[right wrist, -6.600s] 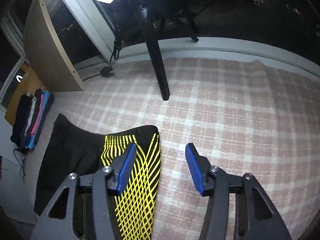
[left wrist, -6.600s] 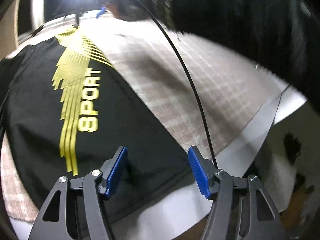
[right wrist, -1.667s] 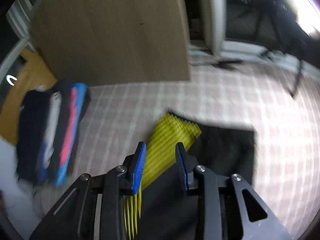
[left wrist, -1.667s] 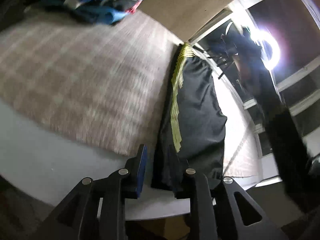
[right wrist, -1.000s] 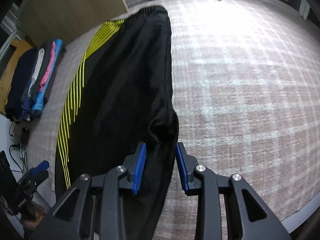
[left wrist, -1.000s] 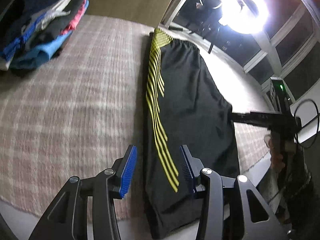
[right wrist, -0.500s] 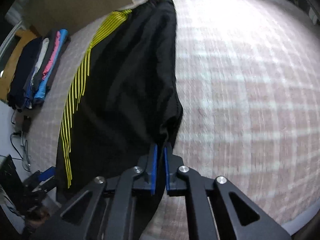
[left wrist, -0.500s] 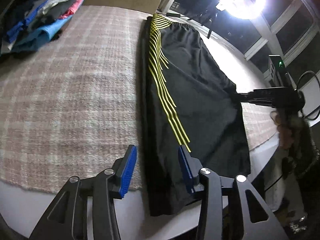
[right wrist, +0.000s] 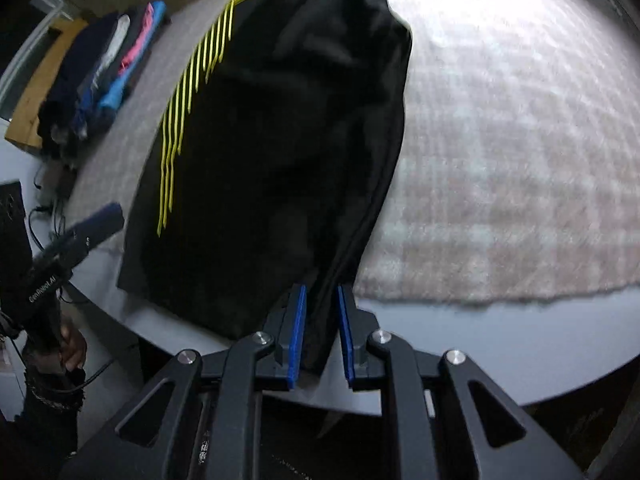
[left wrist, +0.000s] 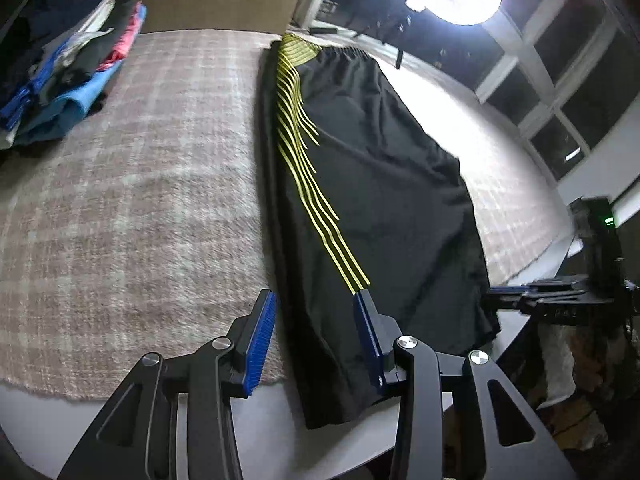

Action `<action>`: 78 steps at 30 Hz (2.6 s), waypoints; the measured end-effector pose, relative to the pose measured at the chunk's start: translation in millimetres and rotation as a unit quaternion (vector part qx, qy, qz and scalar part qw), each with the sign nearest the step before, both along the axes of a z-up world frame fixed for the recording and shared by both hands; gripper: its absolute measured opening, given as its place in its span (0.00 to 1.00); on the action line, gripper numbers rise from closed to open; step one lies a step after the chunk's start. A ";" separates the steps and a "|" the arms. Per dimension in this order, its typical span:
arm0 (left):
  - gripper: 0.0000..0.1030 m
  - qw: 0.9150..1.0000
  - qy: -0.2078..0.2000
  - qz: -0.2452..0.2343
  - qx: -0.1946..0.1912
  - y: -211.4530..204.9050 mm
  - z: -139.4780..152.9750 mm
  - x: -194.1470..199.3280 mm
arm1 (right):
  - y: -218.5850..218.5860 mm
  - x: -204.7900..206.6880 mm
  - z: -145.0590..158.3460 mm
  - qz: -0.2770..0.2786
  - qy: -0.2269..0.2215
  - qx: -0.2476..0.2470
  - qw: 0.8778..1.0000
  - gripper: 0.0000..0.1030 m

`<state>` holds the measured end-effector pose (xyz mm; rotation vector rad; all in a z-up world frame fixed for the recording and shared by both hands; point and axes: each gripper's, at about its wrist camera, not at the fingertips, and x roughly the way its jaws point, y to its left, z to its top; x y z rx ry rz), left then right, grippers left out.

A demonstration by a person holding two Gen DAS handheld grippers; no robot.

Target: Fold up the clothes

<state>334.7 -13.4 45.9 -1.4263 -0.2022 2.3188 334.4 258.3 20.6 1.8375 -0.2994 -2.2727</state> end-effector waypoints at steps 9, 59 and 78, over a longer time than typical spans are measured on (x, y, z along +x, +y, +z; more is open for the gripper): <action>0.36 0.998 -0.002 -0.020 -0.062 22.4 -8.5 5.1 | -1.8 15.9 2.1 0.011 -0.005 0.013 1.000 0.16; 0.45 0.984 0.055 -0.013 -0.171 33.7 30.0 -7.7 | 19.8 -26.3 38.9 -0.003 0.112 0.014 0.994 0.15; 0.46 0.976 0.057 -0.008 -0.212 70.2 30.4 -98.0 | 52.6 -117.3 23.6 0.017 0.106 -0.020 0.994 0.16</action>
